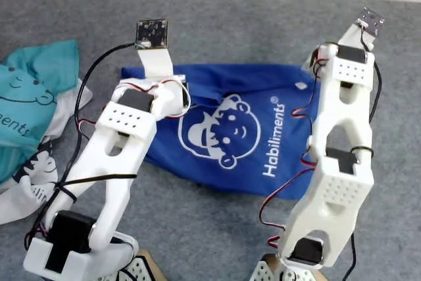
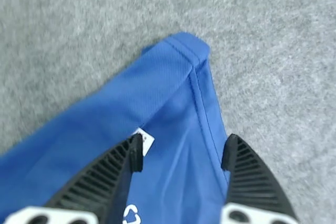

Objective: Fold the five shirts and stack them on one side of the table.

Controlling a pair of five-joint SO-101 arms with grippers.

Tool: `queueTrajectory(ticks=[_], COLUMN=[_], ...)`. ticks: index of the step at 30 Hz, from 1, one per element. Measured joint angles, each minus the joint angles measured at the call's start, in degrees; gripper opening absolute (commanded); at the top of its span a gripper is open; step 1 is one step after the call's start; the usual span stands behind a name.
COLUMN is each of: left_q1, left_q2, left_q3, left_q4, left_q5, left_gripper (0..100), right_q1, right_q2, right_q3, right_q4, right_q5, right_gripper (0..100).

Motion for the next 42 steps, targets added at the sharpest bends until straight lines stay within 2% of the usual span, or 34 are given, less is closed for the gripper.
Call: queueTrajectory(ticks=[14,23,31,37,42], left_q1=[-3.16,-6.15,-9.93,-10.20,-10.20], left_q2=[0.00,0.44,4.48,4.48,4.48], left_q3=[0.00,0.26,0.26,0.26,0.26], left_q4=[-0.35,-0.35,-3.43,-3.43,-3.43], left_q5=[-0.09,-0.09,0.00,-0.09,-0.09], left_gripper=[5,5,5,5,5], right_q1=[0.00,0.97,1.23,1.32,1.23], right_q2=[7.38,7.38,10.81,10.90,10.81], right_q3=[-2.81,-2.81,-3.16,-3.60,-4.92], right_q4=[0.97,-4.84,-5.45,-6.33,-6.77], right_q5=[-0.62,-0.62,-0.62,-0.62,-0.62], right_gripper=[24.1,24.1,23.8,9.3,7.0])
